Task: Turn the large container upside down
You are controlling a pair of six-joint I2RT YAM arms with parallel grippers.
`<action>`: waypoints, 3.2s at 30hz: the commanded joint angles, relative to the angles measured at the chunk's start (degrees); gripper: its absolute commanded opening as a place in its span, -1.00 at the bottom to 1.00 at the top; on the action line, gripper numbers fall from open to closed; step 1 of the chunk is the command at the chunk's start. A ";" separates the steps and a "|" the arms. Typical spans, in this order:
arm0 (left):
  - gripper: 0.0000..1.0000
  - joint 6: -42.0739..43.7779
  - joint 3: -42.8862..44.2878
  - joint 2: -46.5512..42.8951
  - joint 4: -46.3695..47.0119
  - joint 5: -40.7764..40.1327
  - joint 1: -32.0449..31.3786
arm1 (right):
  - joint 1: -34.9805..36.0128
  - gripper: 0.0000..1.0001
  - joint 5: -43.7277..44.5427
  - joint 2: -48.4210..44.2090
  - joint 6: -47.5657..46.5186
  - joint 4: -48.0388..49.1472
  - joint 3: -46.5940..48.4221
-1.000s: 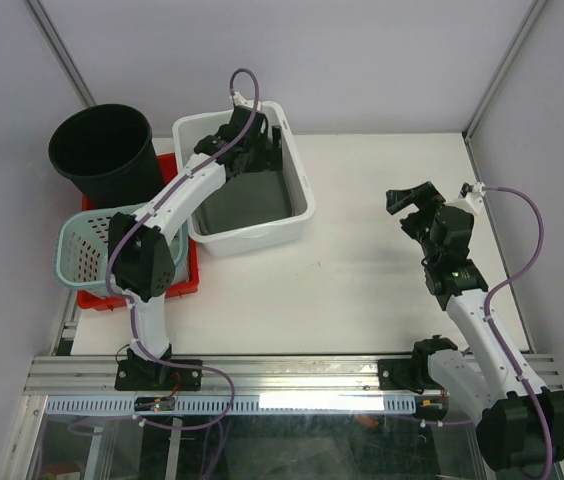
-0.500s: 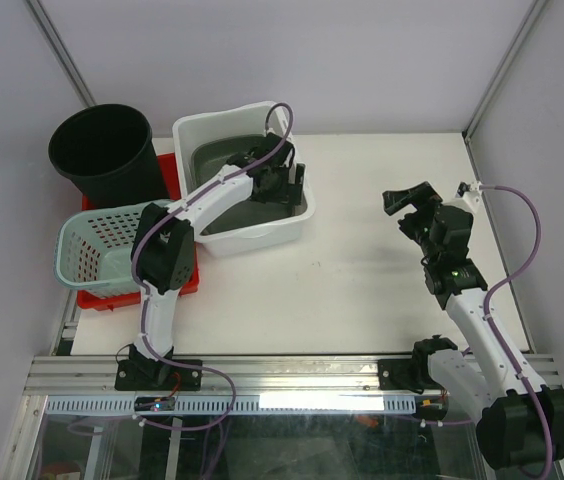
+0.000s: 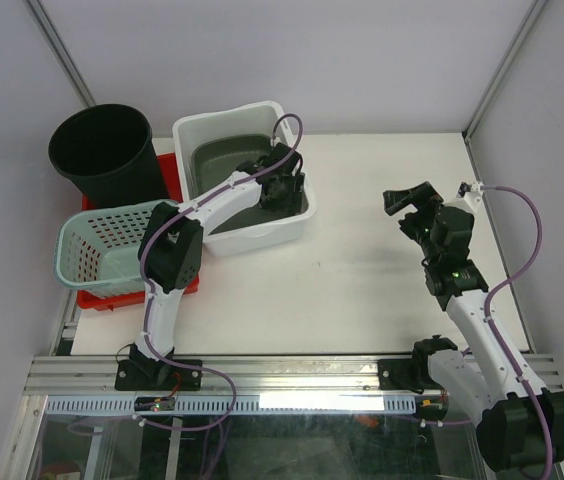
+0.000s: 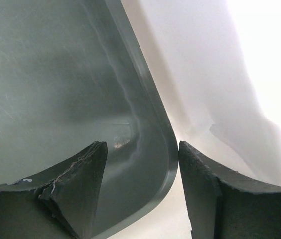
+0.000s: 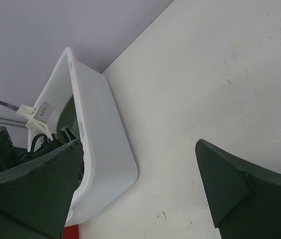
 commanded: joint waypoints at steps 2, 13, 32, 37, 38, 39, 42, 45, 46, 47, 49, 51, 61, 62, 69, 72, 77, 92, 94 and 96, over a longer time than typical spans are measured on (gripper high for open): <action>0.07 1.09 -0.69 1.25 1.20 -3.77 -0.47 | 0.19 0.99 0.53 -1.34 -0.78 2.73 0.53; -0.70 1.76 2.61 -5.00 -0.33 -3.40 -0.66 | 0.21 0.99 -0.10 -1.01 -1.41 2.27 2.09; -1.00 5.15 16.70 -15.90 -5.25 -0.43 -0.66 | 0.21 0.99 0.41 -3.30 -1.81 0.74 2.26; -1.00 6.16 18.78 -17.58 -5.16 0.20 -0.66 | 0.23 0.99 0.47 -4.05 -1.96 0.26 2.41; -1.00 6.23 18.90 -17.81 -5.21 0.37 -0.62 | 0.21 0.99 0.51 -4.22 -1.95 0.15 2.33; -1.00 6.14 18.94 -18.07 -5.17 0.56 -0.61 | 0.19 0.99 0.60 -4.47 -1.95 0.01 2.24; -1.00 5.94 18.77 -18.64 -4.60 2.38 -0.65 | 0.19 0.99 0.73 -5.16 -2.04 -0.40 2.16; -1.00 5.99 18.48 -19.18 -3.20 3.76 -0.66 | 0.19 0.99 -0.10 -5.59 -3.28 -0.58 2.25; -1.00 6.02 18.56 -19.25 -2.89 4.11 -0.65 | 0.19 0.99 -1.08 -5.48 -4.37 -0.54 2.54; -1.00 6.06 18.64 -19.36 -2.65 4.42 -0.60 | 0.23 0.99 -2.20 -5.11 -5.48 -0.87 3.30; -1.00 6.15 18.82 -19.55 -2.28 5.06 -0.60 | 0.27 0.99 -4.36 -4.23 -6.10 -1.68 4.58; -1.00 6.24 18.92 -19.77 -2.06 5.25 -0.59 | 0.28 0.99 -7.78 -3.15 -4.51 -1.43 5.73; -1.00 6.19 18.96 -21.52 -1.27 5.28 -0.44 | 10.34 0.97 -22.97 13.01 -2.00 5.18 13.96; -1.00 6.24 19.00 -21.80 -1.12 5.18 -0.48 | 11.98 0.92 -23.04 14.85 -1.59 6.31 14.71; -1.00 5.94 19.10 -23.81 0.07 5.81 -0.19 | 16.81 0.35 -23.44 24.81 1.50 10.94 19.60; -1.00 5.55 19.18 -24.43 0.59 7.03 -0.12 | 17.18 -0.11 -23.84 27.00 2.77 13.64 20.00; -1.00 4.74 19.42 -25.19 1.75 10.02 -0.09 | 17.87 -0.45 -24.08 30.14 4.56 17.26 21.40; -1.00 -0.91 20.68 -26.10 10.39 23.55 -0.34 | 18.17 -0.55 -22.39 32.15 8.36 24.68 26.99; -1.00 -1.63 20.80 -26.01 12.45 26.51 -0.80 | 18.16 -0.55 -22.39 29.57 8.36 23.92 25.96; -1.00 -2.90 21.14 -25.39 14.14 29.38 -1.35 | 18.20 -0.55 -22.39 25.14 8.36 22.47 24.27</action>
